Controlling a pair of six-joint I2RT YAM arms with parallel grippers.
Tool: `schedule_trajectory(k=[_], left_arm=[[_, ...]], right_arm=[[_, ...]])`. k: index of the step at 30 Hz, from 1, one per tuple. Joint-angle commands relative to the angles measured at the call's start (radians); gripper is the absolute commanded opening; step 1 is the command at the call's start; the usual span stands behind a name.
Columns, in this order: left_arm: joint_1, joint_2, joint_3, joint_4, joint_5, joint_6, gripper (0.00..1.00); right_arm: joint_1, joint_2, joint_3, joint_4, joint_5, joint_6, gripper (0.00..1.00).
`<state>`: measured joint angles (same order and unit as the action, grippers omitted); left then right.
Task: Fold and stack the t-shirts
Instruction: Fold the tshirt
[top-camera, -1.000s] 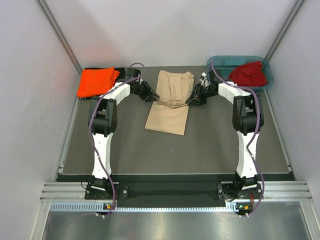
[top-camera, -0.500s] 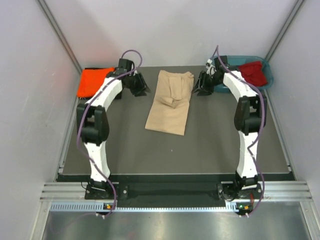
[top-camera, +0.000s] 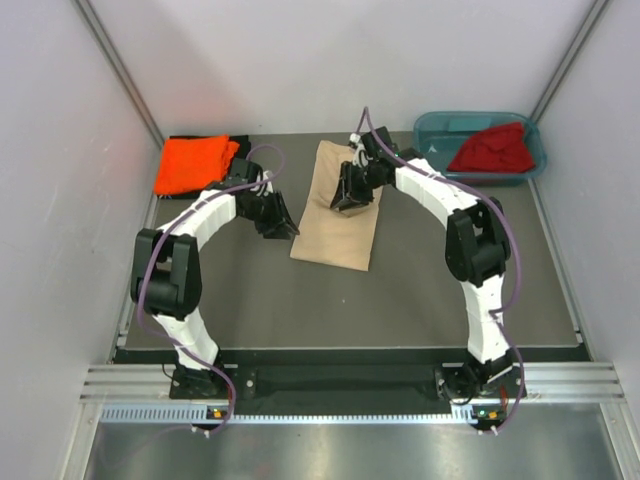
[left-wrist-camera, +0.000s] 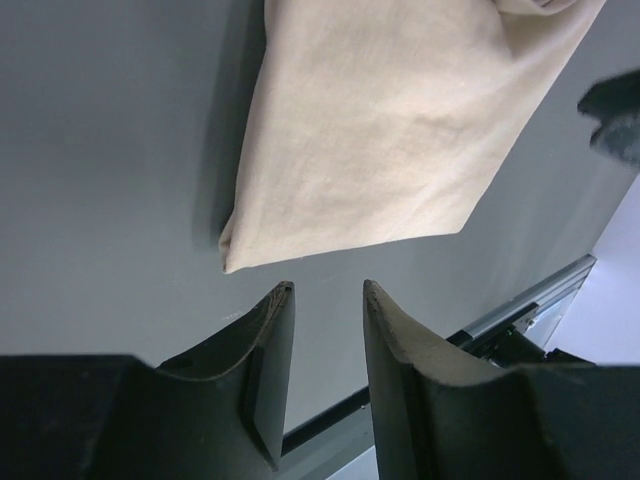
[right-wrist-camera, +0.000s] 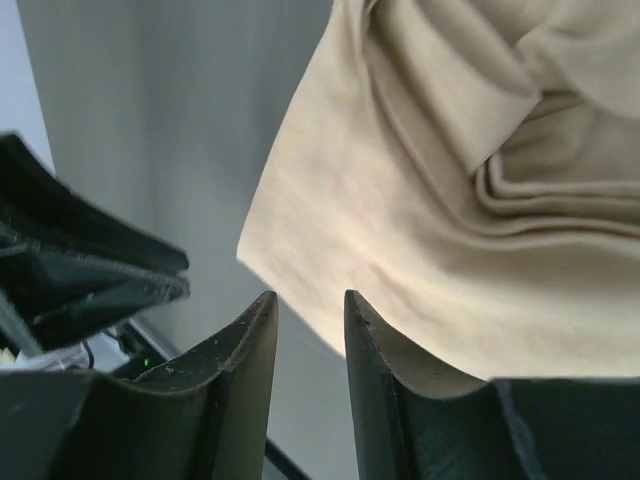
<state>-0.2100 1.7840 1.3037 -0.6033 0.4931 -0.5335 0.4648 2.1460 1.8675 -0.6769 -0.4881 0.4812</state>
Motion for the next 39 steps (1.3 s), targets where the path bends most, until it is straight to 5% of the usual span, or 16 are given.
schedule_trajectory(k=[1,24,29,39], left_arm=[[0.001,-0.074,-0.02,0.054,0.038,0.006,0.38],[0.0,-0.023,-0.009,0.074,0.094,-0.042,0.33],[0.0,-0.067,-0.052,0.077,0.064,-0.034,0.42],[0.011,0.026,-0.015,0.068,0.122,0.036,0.53]], right_arm=[[-0.018,0.038,-0.019,0.123,0.054,0.074,0.33],[-0.078,0.28,0.228,0.132,0.134,0.02,0.34],[-0.121,0.351,0.358,0.112,0.108,0.019,0.34],[-0.144,0.117,0.319,0.01,0.105,-0.035,0.4]])
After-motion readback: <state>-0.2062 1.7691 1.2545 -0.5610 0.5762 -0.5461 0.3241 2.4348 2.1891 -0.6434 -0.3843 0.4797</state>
